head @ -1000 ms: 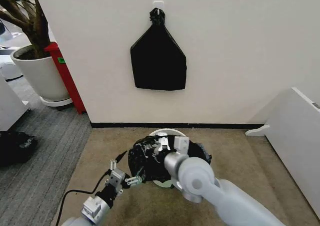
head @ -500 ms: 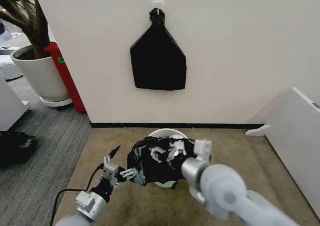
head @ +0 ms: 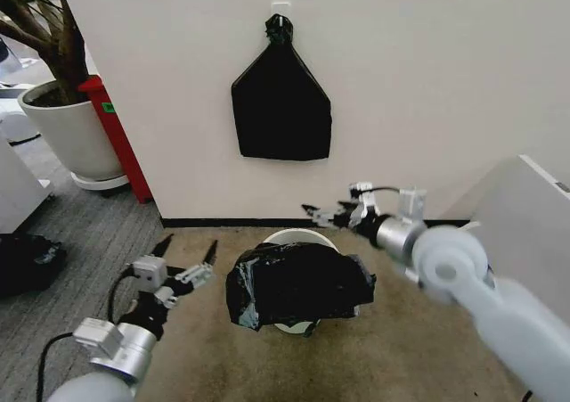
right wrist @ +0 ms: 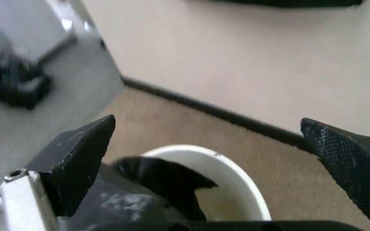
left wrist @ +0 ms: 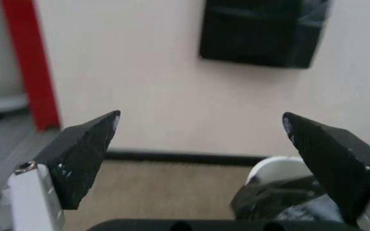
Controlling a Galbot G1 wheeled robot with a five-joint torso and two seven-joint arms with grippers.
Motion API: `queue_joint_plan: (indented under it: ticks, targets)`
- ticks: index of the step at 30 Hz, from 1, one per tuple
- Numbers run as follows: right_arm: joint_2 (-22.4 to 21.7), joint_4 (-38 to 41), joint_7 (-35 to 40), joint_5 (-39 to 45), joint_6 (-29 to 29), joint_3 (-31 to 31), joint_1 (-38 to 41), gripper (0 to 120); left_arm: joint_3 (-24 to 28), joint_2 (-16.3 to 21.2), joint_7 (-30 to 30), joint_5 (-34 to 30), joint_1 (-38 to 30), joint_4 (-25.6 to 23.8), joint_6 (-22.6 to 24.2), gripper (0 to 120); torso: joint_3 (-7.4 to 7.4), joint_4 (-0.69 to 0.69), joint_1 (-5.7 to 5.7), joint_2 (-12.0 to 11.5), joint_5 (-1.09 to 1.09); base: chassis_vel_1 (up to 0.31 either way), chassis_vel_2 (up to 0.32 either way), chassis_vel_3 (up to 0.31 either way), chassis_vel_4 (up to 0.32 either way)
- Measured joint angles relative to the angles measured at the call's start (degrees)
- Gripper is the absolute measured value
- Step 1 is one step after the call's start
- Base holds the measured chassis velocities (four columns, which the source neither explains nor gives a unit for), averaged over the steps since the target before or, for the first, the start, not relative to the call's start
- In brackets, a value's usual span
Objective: Place the garbage bag over the trash bin.
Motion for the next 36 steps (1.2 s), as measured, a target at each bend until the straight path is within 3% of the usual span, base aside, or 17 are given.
queue_joint_plan:
  ticks: [4, 5, 9, 17, 26, 36]
  targets:
    - [0.6, -12.2, -7.1, -1.7, -0.8, -11.8, 11.9, 100, -1.6, -2.8, -2.4, -2.6, 0.9, -1.9, 5.2, 100, 0.01, 0.01, 0.0, 0.0, 0.02, 0.0, 0.0, 0.0, 0.0]
    - [0.6, -12.2, -7.1, -1.7, -0.8, -11.8, 11.9, 100, -1.6, -2.8, -2.4, -2.6, 0.9, -1.9, 5.2, 100, 0.01, 0.01, 0.0, 0.0, 0.02, 0.0, 0.0, 0.0, 0.0]
    - [0.7, -21.0, -18.2, -5.4, -0.8, -23.2, 22.4, 100, -2.2, -5.3, -4.7, -4.1, 1.4, -2.6, 8.5, 100, 0.01, 0.01, 0.0, 0.0, -0.01, 0.0, 0.0, 0.0, 0.0]
    - [2.5, -30.5, -32.7, -15.6, -0.7, -43.3, 35.0, 100, -4.0, -8.5, -5.7, -4.7, 1.9, -2.6, 9.5, 100, 0.0, -0.04, 0.0, 0.0, -0.02, 0.0, 0.0, 0.0, 0.0]
    - [11.1, -42.5, -35.9, -19.9, -0.5, -48.7, 37.8, 100, -4.3, -10.2, -4.8, -3.7, 2.3, -2.5, 8.6, 100, 0.0, 0.0, 0.0, 0.0, -0.02, 0.0, 0.0, 0.0, 0.0]
    - [14.2, -47.5, -36.0, -19.5, -0.4, -49.1, 34.8, 94, -5.1, -10.4, -4.0, -2.9, 2.2, -2.4, 7.9, 100, 0.0, -0.02, 0.0, 0.0, 0.0, 0.0, 0.0, 0.0, 0.0]
